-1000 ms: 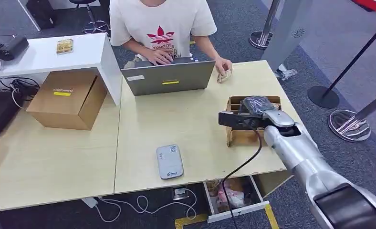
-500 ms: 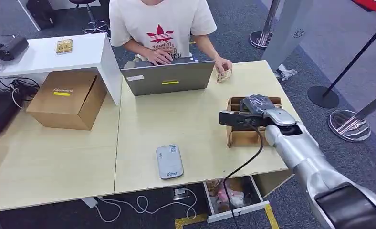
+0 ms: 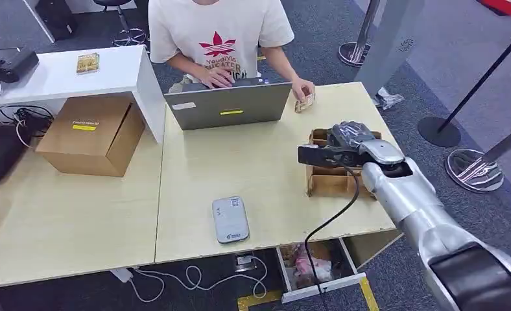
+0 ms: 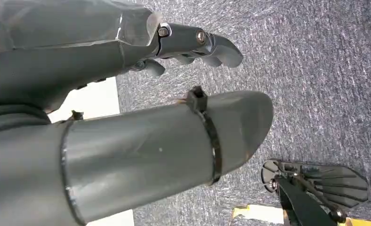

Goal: Pass the card to the sensor for recognition and then transmit it.

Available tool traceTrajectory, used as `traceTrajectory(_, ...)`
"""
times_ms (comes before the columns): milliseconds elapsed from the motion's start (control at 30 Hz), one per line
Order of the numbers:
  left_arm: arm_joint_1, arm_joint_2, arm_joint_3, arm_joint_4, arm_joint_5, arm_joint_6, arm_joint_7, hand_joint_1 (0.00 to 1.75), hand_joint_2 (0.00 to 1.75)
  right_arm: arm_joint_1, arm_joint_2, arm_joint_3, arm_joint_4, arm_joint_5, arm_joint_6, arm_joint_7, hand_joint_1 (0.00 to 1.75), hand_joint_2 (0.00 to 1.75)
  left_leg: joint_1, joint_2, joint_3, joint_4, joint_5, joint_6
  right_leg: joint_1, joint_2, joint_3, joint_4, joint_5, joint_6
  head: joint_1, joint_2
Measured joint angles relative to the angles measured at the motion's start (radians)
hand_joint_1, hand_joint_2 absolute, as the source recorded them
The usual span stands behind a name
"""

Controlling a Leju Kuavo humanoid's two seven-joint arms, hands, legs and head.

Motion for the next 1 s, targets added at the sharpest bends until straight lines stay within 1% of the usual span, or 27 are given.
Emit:
traceTrajectory(67, 0.0, 0.0, 0.0, 0.0, 0.0, 0.0, 0.001, 0.0, 0.0, -0.005, 0.0, 0.0, 0.0, 0.002, 0.0, 0.0, 1.45, 1.75, 0.0, 0.0, 0.0, 0.0, 0.0, 0.0, 0.0, 0.0, 0.0, 0.0, 0.0, 0.0, 0.0, 0.0)
traceTrajectory(433, 0.0, 0.0, 0.0, 0.0, -0.001, 0.0, 0.001, 0.0, 0.0, -0.027, 0.0, 0.0, 0.0, 0.005, 0.007, 0.0, 1.47, 1.75, 0.0, 0.0, 0.0, 0.0, 0.0, 0.0, 0.0, 0.0, 0.0, 0.0, 0.0, 0.0, 0.0, 0.0)
traceTrajectory(467, 0.0, 0.0, 0.0, 0.0, -0.002, -0.001, 0.001, 0.0, 0.0, -0.028, 0.0, 0.0, 0.0, 0.006, 0.007, 0.0, 1.43, 1.75, 0.0, 0.0, 0.0, 0.0, 0.0, 0.0, 0.0, 0.0, 0.0, 0.0, 0.0, 0.0, 0.0, 0.0)
traceTrajectory(667, 0.0, -0.002, -0.001, 0.0, -0.002, -0.002, 0.001, 0.0, 0.0, -0.04, -0.001, 0.0, -0.003, 0.008, 0.007, 0.001, 1.47, 1.75, 0.0, 0.0, 0.0, 0.0, 0.0, 0.0, 0.0, 0.0, 0.0, 0.0, 0.0, 0.0, 0.0, 0.0)
traceTrajectory(867, -0.001, -0.003, -0.001, 0.0, 0.001, -0.002, 0.001, 0.0, 0.0, -0.069, -0.001, 0.0, -0.008, 0.011, 0.031, 0.004, 1.48, 1.75, 0.0, 0.0, 0.0, 0.0, 0.0, 0.0, 0.0, 0.0, 0.0, 0.0, 0.0, 0.0, 0.0, 0.0)
traceTrajectory(900, -0.001, -0.003, -0.001, 0.0, 0.002, -0.002, 0.001, 0.0, 0.0, -0.076, -0.001, 0.0, -0.008, 0.011, 0.035, 0.004, 1.45, 1.75, 0.0, 0.0, 0.0, 0.0, 0.0, 0.0, 0.0, 0.0, 0.0, 0.0, 0.0, 0.0, 0.0, 0.0)
traceTrajectory(967, -0.001, -0.004, -0.001, 0.0, 0.003, -0.002, 0.001, 0.0, 0.0, -0.086, -0.001, 0.0, -0.008, 0.011, 0.038, 0.002, 1.5, 1.75, 0.0, 0.0, 0.0, 0.0, 0.0, 0.0, 0.0, 0.0, 0.0, 0.0, 0.0, 0.0, 0.0, 0.0)
traceTrajectory(1000, -0.001, -0.004, -0.001, 0.0, 0.005, -0.002, 0.001, 0.0, 0.0, -0.091, -0.001, 0.0, -0.008, 0.011, 0.039, 0.001, 1.47, 1.75, 0.0, 0.0, 0.0, 0.0, 0.0, 0.0, 0.0, 0.0, 0.0, 0.0, 0.0, 0.0, 0.0, 0.0)
